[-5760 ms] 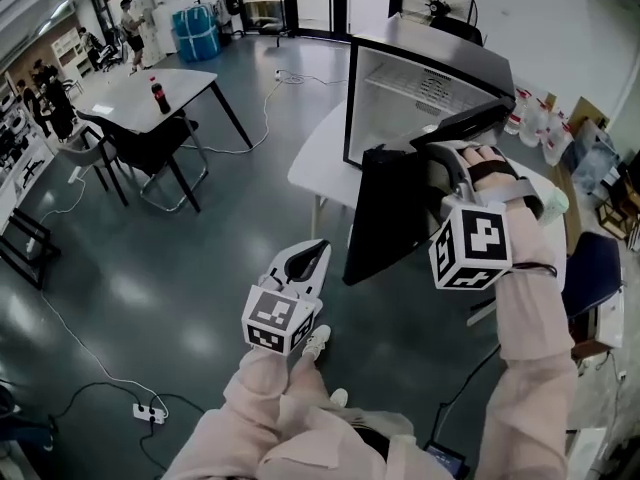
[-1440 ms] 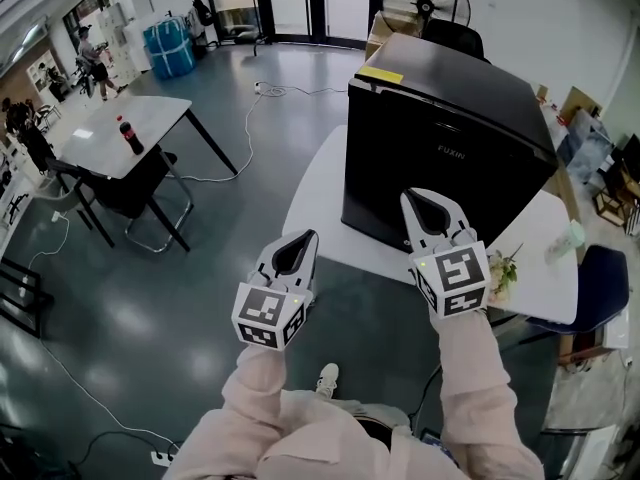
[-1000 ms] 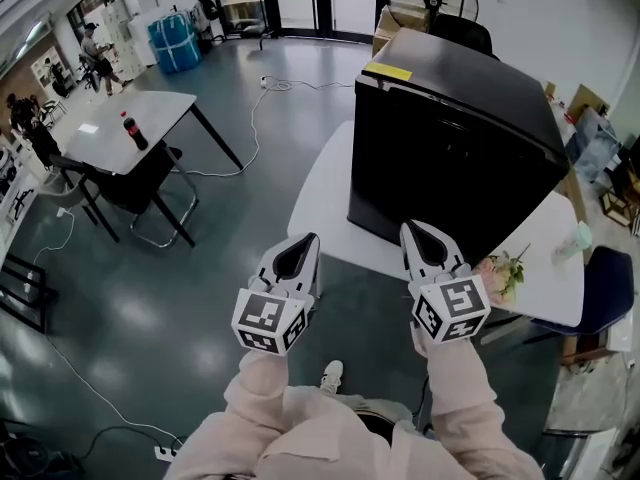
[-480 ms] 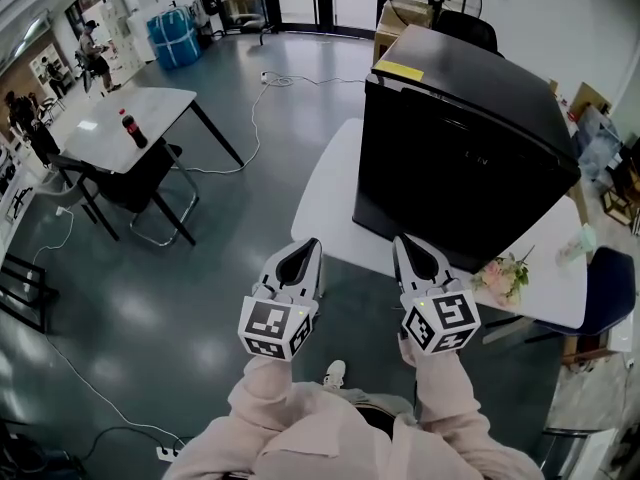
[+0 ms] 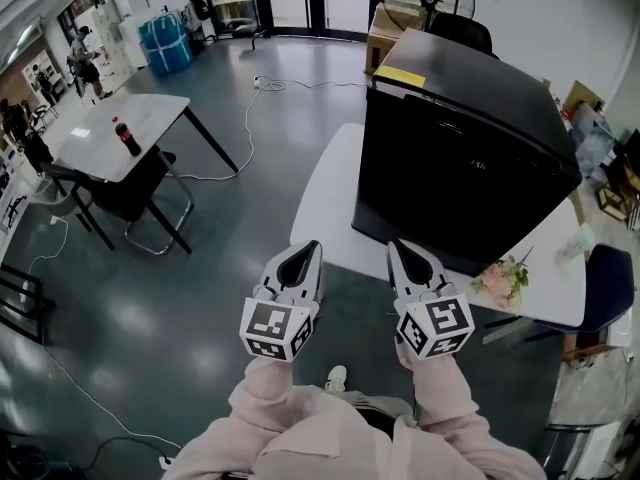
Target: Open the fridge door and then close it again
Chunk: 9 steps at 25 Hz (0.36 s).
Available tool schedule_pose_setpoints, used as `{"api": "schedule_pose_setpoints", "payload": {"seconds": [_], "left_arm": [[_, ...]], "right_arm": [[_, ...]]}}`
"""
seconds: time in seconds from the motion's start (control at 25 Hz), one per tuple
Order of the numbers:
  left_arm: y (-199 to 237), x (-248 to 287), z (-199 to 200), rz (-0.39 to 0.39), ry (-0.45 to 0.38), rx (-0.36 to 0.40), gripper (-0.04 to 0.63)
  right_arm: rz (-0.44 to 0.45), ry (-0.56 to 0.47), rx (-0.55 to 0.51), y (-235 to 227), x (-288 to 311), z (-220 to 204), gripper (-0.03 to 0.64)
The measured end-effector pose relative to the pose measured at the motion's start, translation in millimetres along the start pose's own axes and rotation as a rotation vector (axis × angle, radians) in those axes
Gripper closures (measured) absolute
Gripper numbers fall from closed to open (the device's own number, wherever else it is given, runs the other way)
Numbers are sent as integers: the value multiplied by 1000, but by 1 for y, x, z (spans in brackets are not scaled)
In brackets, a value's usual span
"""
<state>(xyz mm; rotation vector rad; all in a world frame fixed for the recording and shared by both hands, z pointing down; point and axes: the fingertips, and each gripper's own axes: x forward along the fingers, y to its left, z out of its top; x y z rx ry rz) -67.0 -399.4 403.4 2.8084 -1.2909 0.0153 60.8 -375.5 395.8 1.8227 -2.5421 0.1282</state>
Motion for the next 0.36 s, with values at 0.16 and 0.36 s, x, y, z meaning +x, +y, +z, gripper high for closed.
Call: {"api": "schedule_pose_setpoints", "payload": {"seconds": [0.16,0.36], "left_arm": [[2,4,-3,-9,5,-2,584],[6,5,-5,-20,9,-7,584]], "right_arm": [[-1,4,-4,0,2,0,609],[-9,8,-6,1,6,-1,609]]}}
